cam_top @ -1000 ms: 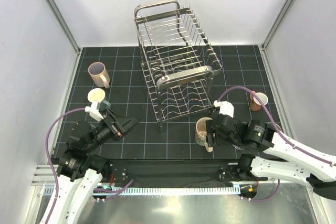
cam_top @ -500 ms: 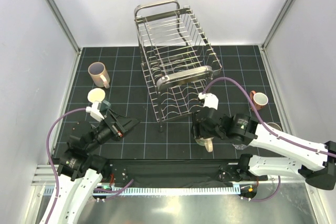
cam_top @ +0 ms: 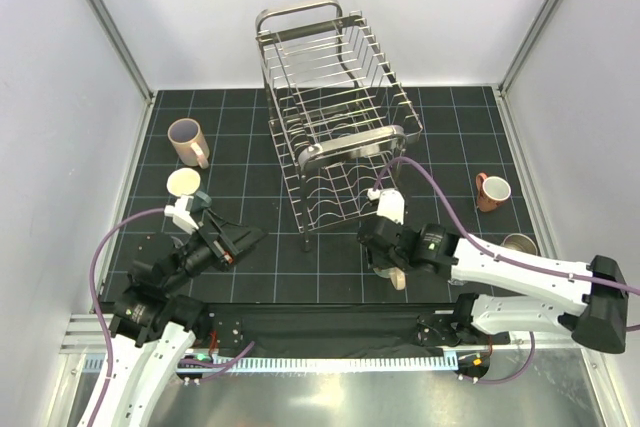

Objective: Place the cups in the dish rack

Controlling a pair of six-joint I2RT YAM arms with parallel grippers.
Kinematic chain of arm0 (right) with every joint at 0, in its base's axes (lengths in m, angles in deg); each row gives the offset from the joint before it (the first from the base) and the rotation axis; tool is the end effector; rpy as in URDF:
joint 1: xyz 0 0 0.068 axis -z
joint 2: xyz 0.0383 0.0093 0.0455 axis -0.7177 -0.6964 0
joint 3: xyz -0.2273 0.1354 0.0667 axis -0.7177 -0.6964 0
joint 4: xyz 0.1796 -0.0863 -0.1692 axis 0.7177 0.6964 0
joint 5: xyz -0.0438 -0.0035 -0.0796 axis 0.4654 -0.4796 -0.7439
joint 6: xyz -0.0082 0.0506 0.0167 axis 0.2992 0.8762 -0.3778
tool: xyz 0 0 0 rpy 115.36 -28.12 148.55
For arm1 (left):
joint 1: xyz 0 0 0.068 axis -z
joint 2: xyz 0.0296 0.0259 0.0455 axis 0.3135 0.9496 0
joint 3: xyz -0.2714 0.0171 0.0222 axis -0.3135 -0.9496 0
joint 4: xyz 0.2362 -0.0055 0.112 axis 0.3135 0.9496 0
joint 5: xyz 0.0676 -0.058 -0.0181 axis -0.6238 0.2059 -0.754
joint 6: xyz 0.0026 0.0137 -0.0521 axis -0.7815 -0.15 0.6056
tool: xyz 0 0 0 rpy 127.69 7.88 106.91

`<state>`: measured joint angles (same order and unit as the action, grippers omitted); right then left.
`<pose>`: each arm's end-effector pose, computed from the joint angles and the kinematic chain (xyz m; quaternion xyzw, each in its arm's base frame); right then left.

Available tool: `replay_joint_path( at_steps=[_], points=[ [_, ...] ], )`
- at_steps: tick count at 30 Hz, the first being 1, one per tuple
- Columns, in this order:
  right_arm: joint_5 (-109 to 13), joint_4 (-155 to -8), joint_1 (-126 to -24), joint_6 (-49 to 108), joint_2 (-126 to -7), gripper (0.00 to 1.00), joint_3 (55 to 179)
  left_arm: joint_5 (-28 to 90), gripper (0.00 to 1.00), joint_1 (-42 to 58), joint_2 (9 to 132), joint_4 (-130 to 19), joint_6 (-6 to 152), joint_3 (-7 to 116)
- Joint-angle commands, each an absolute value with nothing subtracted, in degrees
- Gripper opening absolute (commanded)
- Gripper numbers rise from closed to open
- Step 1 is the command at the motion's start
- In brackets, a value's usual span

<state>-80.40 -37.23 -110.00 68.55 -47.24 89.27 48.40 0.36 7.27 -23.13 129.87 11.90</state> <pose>0.1018 0.1760 0.2549 -0.0937 0.9378 0.0960 0.3204 0.0722 -0.0406 0.2743 -0.1974 0.7515 -0.5427 0.3189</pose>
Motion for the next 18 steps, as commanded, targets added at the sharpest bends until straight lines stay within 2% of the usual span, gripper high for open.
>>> replay_joint_path(
  at_steps=[1,3,9,13,15,18],
  points=[
    [-84.05,-39.99,-110.37,70.49,-49.0,0.4,88.46,50.13,0.97,0.19,6.6,-24.12,130.16,11.76],
    [-84.58,-40.07,-110.29,71.46,-49.88,0.37,88.11,50.22,0.97,0.1,6.59,-23.94,130.16,11.85],
    [-85.02,-40.95,-110.37,73.39,-48.22,0.18,85.56,50.92,0.96,0.1,6.51,-23.86,130.16,11.94],
    [-84.76,-41.74,-110.29,73.05,-43.92,0.12,83.19,51.8,0.95,0.1,6.07,-24.64,130.42,11.67],
    [-84.93,-41.48,-110.29,73.05,-42.16,0.04,82.49,53.46,0.96,0.1,6.15,-27.8,131.38,11.15],
    [-84.67,-41.31,-110.2,72.87,-38.2,0.04,81.7,55.22,0.96,0.1,6.68,-32.19,134.1,10.09]
  ],
)
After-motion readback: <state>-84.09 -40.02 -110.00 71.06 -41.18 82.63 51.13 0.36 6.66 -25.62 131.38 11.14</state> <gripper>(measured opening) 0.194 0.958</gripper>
